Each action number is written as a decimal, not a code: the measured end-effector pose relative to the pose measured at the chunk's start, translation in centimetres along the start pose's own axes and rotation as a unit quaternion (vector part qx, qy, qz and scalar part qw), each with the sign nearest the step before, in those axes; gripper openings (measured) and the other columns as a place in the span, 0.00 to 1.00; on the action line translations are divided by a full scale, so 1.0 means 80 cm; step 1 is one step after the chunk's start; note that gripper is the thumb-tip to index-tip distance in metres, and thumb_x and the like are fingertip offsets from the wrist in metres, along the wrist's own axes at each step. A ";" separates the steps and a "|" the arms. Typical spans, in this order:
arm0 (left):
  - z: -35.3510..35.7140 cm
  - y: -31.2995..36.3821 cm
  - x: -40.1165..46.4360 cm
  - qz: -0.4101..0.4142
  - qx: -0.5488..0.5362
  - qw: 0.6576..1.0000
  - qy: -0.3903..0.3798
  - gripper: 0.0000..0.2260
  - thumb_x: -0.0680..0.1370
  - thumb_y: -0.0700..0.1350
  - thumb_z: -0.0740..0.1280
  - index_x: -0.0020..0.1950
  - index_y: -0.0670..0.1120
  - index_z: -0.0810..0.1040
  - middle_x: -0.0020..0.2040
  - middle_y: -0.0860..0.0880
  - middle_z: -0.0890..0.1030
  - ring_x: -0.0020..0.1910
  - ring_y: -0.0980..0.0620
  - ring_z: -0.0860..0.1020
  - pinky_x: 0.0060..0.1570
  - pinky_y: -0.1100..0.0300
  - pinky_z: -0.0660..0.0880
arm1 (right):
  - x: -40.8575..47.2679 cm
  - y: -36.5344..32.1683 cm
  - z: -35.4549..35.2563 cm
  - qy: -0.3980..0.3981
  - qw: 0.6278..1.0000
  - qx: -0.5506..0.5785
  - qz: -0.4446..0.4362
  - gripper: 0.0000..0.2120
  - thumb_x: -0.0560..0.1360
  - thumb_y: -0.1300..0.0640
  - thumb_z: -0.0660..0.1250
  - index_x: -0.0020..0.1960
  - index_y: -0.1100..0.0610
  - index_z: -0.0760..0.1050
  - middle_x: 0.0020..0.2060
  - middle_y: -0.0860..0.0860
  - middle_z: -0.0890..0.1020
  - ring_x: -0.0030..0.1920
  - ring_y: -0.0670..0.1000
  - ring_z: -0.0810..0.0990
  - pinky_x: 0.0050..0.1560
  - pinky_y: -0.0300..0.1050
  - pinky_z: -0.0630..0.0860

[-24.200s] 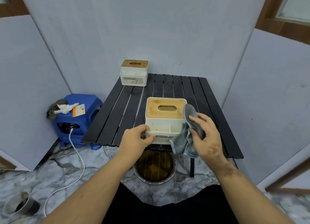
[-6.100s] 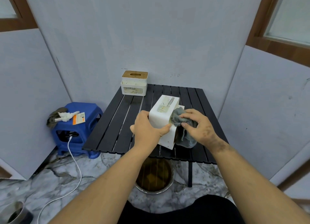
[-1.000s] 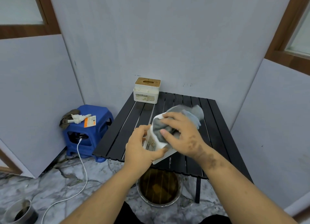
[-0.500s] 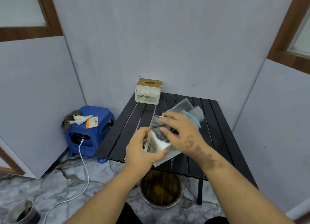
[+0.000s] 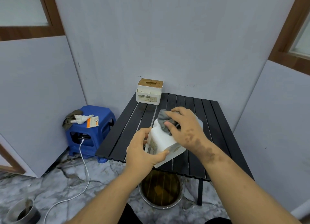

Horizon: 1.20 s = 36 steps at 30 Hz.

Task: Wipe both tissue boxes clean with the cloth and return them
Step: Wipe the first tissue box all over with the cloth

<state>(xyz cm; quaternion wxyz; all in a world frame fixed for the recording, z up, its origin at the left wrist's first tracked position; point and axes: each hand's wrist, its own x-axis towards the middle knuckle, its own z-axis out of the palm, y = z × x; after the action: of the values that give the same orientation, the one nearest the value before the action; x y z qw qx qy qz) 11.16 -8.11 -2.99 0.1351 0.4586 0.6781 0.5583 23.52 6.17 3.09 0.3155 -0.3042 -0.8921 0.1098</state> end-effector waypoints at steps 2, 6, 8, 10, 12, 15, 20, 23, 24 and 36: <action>-0.001 -0.001 0.000 0.000 -0.005 1.000 -0.003 0.29 0.63 0.53 0.84 0.58 0.65 0.73 0.55 0.66 0.77 0.54 0.63 0.77 0.46 0.69 0.71 | -0.005 -0.008 -0.003 -0.009 0.999 0.040 -0.008 0.23 0.75 0.49 0.70 0.69 0.45 0.74 0.65 0.47 0.73 0.64 0.48 0.68 0.67 0.42 0.63; 0.001 -0.001 0.001 0.000 0.000 1.000 -0.013 0.31 0.60 0.59 0.81 0.59 0.65 0.73 0.56 0.63 0.78 0.55 0.63 0.77 0.56 0.54 0.75 | -0.004 0.015 -0.032 -0.037 0.996 0.083 -0.019 0.30 0.72 0.43 0.66 0.73 0.45 0.68 0.67 0.44 0.72 0.70 0.46 0.66 0.74 0.49 0.61; 0.003 -0.002 0.000 -0.001 0.003 1.000 -0.012 0.31 0.60 0.60 0.80 0.60 0.65 0.72 0.58 0.63 0.78 0.56 0.63 0.77 0.60 0.45 0.75 | -0.002 0.026 -0.039 -0.112 0.989 0.091 -0.032 0.32 0.71 0.46 0.66 0.75 0.46 0.66 0.67 0.43 0.73 0.70 0.46 0.66 0.74 0.52 0.62; 0.003 -0.002 0.000 0.001 0.008 1.000 -0.010 0.31 0.60 0.61 0.79 0.60 0.66 0.72 0.58 0.64 0.78 0.55 0.63 0.77 0.60 0.42 0.75 | 0.002 0.032 -0.039 -0.145 0.987 0.058 -0.044 0.32 0.71 0.47 0.66 0.75 0.46 0.65 0.67 0.43 0.73 0.69 0.46 0.66 0.73 0.54 0.63; 0.002 -0.001 0.001 -0.001 0.009 1.000 -0.011 0.31 0.60 0.61 0.79 0.59 0.66 0.72 0.57 0.64 0.78 0.55 0.63 0.77 0.60 0.43 0.75 | 0.005 0.033 -0.038 -0.142 0.988 0.026 -0.047 0.30 0.73 0.46 0.65 0.74 0.46 0.66 0.65 0.44 0.74 0.66 0.48 0.68 0.70 0.57 0.64; -0.001 0.000 0.004 -0.010 0.000 1.000 -0.012 0.30 0.60 0.61 0.79 0.58 0.67 0.72 0.55 0.66 0.78 0.54 0.64 0.77 0.55 0.51 0.78 | -0.002 0.022 -0.029 -0.097 0.995 -0.011 -0.027 0.25 0.77 0.48 0.67 0.73 0.47 0.67 0.58 0.46 0.76 0.60 0.50 0.71 0.65 0.56 0.67; -0.004 0.001 0.008 -0.024 -0.009 1.000 -0.012 0.28 0.61 0.58 0.80 0.57 0.67 0.72 0.53 0.64 0.79 0.52 0.63 0.77 0.47 0.62 0.74 | -0.008 0.012 -0.041 -0.054 0.998 0.019 -0.015 0.25 0.77 0.49 0.67 0.71 0.40 0.64 0.55 0.47 0.77 0.57 0.50 0.74 0.63 0.53 0.71; -0.005 0.000 0.008 -0.033 -0.001 0.999 -0.019 0.29 0.63 0.55 0.82 0.57 0.67 0.72 0.53 0.64 0.79 0.55 0.62 0.77 0.47 0.64 0.72 | 0.009 0.000 -0.084 0.026 0.994 0.109 -0.008 0.20 0.75 0.53 0.71 0.65 0.41 0.72 0.56 0.45 0.80 0.58 0.46 0.78 0.64 0.47 0.74; -0.005 0.000 0.008 -0.035 0.001 0.999 -0.021 0.29 0.63 0.54 0.83 0.57 0.67 0.71 0.53 0.64 0.79 0.55 0.61 0.77 0.47 0.65 0.72 | 0.015 -0.008 -0.101 0.052 0.989 0.138 -0.013 0.18 0.75 0.55 0.73 0.63 0.44 0.75 0.55 0.43 0.81 0.58 0.44 0.79 0.63 0.42 0.74; -0.006 0.006 0.007 -0.033 -0.016 0.999 -0.028 0.29 0.61 0.58 0.82 0.58 0.65 0.73 0.52 0.65 0.79 0.53 0.63 0.77 0.49 0.61 0.72 | 0.017 -0.021 -0.048 0.088 0.915 0.389 0.054 0.13 0.79 0.58 0.67 0.62 0.49 0.74 0.56 0.49 0.82 0.57 0.52 0.81 0.60 0.59 0.78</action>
<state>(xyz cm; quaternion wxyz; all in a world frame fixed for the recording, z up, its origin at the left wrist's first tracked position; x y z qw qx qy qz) 10.76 -7.97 -2.21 0.1793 0.4493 0.6798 0.5513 24.25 5.70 7.39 0.4799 -0.2132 -0.7296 0.4380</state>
